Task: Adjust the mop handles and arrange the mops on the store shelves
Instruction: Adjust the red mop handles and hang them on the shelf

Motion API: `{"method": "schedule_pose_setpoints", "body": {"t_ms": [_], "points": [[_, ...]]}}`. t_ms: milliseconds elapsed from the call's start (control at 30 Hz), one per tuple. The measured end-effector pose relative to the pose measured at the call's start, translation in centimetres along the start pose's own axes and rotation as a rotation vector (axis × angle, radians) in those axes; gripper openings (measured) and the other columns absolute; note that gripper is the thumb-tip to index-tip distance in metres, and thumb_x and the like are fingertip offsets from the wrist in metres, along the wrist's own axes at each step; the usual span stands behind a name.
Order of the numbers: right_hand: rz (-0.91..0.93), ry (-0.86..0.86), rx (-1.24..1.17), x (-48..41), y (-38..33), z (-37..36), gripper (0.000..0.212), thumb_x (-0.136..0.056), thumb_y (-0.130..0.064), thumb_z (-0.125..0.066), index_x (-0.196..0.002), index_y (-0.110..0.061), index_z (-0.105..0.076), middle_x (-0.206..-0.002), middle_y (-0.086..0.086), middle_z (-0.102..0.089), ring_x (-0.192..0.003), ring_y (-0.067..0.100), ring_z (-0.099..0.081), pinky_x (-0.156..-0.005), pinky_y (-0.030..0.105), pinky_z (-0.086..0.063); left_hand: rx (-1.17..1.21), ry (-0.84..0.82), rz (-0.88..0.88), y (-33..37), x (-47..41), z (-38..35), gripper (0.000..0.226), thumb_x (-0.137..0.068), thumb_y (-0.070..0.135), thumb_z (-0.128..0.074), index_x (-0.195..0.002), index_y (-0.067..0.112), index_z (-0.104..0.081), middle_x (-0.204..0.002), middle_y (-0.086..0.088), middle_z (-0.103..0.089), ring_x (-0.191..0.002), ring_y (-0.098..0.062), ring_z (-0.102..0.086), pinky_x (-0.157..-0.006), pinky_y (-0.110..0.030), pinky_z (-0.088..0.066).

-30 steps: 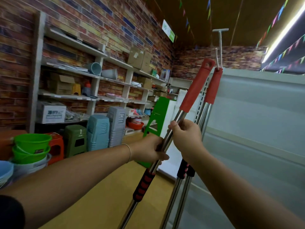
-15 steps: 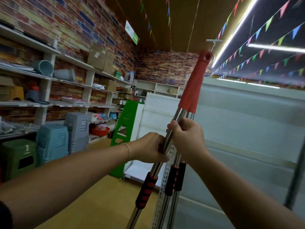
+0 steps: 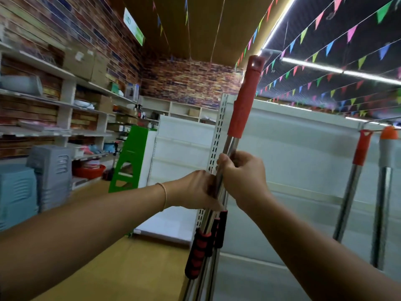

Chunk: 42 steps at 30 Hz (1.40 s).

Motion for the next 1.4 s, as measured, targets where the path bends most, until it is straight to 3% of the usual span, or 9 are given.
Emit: {"method": "schedule_pose_setpoints", "body": {"t_ms": [200, 267, 367, 433, 533, 633, 733, 1233, 1400], "points": [[-0.026, 0.043, 0.017, 0.1, -0.1, 0.4, 0.017, -0.094, -0.022, -0.063, -0.082, -0.010, -0.067, -0.086, 0.013, -0.072, -0.084, 0.031, -0.071, -0.080, 0.054, -0.058, 0.263, -0.066, 0.000, 0.0, 0.1, 0.5, 0.027, -0.080, 0.024, -0.077, -0.065, 0.011, -0.060, -0.057, 0.005, -0.060, -0.052, -0.005, -0.057, -0.055, -0.017, -0.046], [-0.040, 0.053, 0.013, 0.2, 0.0, 0.5, 0.017, -0.095, -0.020, -0.063, -0.079, -0.015, -0.067, -0.084, 0.010, -0.073, -0.082, 0.028, -0.072, -0.080, 0.052, -0.059, 0.477, -0.064, -0.004, 0.1, 0.3, 1.8, 0.008, -0.082, 0.008, -0.074, -0.084, 0.007, -0.066, -0.073, -0.002, -0.070, -0.070, -0.010, -0.069, -0.072, -0.026, -0.058], [-0.049, 0.048, -0.006, 0.5, 0.4, 0.4, 0.017, -0.094, -0.017, -0.063, -0.079, -0.014, -0.069, -0.081, 0.015, -0.074, -0.075, 0.030, -0.072, -0.075, 0.048, -0.061, 0.846, -0.004, 0.021, 0.4, -0.1, 4.1, 0.032, -0.085, -0.012, -0.059, -0.110, 0.007, -0.058, -0.106, -0.020, -0.068, -0.096, -0.030, -0.069, -0.086, -0.039, -0.059], [-0.050, 0.045, -0.005, 0.8, 0.7, 0.3, 0.019, -0.095, -0.017, -0.063, -0.077, -0.016, -0.070, -0.081, 0.018, -0.073, -0.067, 0.029, -0.067, -0.066, 0.046, -0.057, 0.995, 0.033, -0.032, 1.4, -0.8, 5.5, 0.031, -0.087, -0.009, -0.052, -0.111, 0.010, -0.058, -0.106, -0.020, -0.065, -0.094, -0.028, -0.067, -0.084, -0.038, -0.058], [-0.063, 0.046, -0.018, 1.2, 0.9, 0.2, 0.019, -0.096, -0.019, -0.061, -0.079, -0.015, -0.070, -0.082, 0.019, -0.073, -0.065, 0.028, -0.063, -0.065, 0.049, -0.055, 0.924, 0.199, -0.083, 2.9, -1.8, 6.9, 0.017, -0.087, 0.016, -0.064, -0.103, 0.012, -0.066, -0.099, -0.018, -0.068, -0.089, -0.027, -0.067, -0.089, -0.044, -0.055], [-0.067, 0.047, -0.039, 1.2, 0.7, 0.5, 0.018, -0.097, -0.018, -0.060, -0.083, -0.012, -0.071, -0.083, 0.022, -0.071, -0.061, 0.025, -0.059, -0.062, 0.042, -0.051, 0.792, 0.393, -0.085, 3.7, -2.2, 7.7, 0.008, -0.089, 0.015, -0.069, -0.096, 0.013, -0.067, -0.095, -0.015, -0.074, -0.091, -0.029, -0.072, -0.091, -0.050, -0.056], [-0.054, 0.053, -0.049, 1.2, 0.5, 0.6, 0.018, -0.096, -0.016, -0.060, -0.083, -0.015, -0.071, -0.086, 0.021, -0.072, -0.066, 0.032, -0.066, -0.067, 0.048, -0.057, 0.689, 0.446, -0.094, 4.2, -2.2, 8.1, 0.008, -0.090, 0.015, -0.068, -0.097, 0.012, -0.067, -0.090, -0.012, -0.075, -0.087, -0.027, -0.073, -0.087, -0.048, -0.057], [-0.008, 0.103, -0.079, 1.6, 1.4, 0.5, 0.017, -0.092, -0.021, -0.068, -0.076, -0.016, -0.072, -0.074, 0.011, -0.073, -0.077, 0.037, -0.071, -0.075, 0.058, -0.057, 0.713, 0.331, -0.099, 4.6, -2.1, 7.8, 0.014, -0.091, 0.006, -0.064, -0.104, 0.010, -0.063, -0.086, -0.004, -0.072, -0.088, -0.021, -0.073, -0.087, -0.041, -0.059], [-0.005, 0.098, -0.097, 0.4, 0.8, 0.6, 0.018, -0.092, -0.019, -0.067, -0.075, -0.015, -0.071, -0.082, 0.022, -0.071, -0.084, 0.045, -0.068, -0.076, 0.063, -0.054, 0.673, 0.350, -0.081, 4.6, -3.1, 8.4, 0.019, -0.091, 0.009, -0.065, -0.109, 0.006, -0.063, -0.094, -0.008, -0.073, -0.091, -0.023, -0.072, -0.086, -0.044, -0.059]]}}
Point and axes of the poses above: each hand's wrist, its own x-axis away from the middle knuckle, its own z-axis out of the back of the hand, y = z × x, the point moved 7 cm from there along -x, towards the middle knuckle
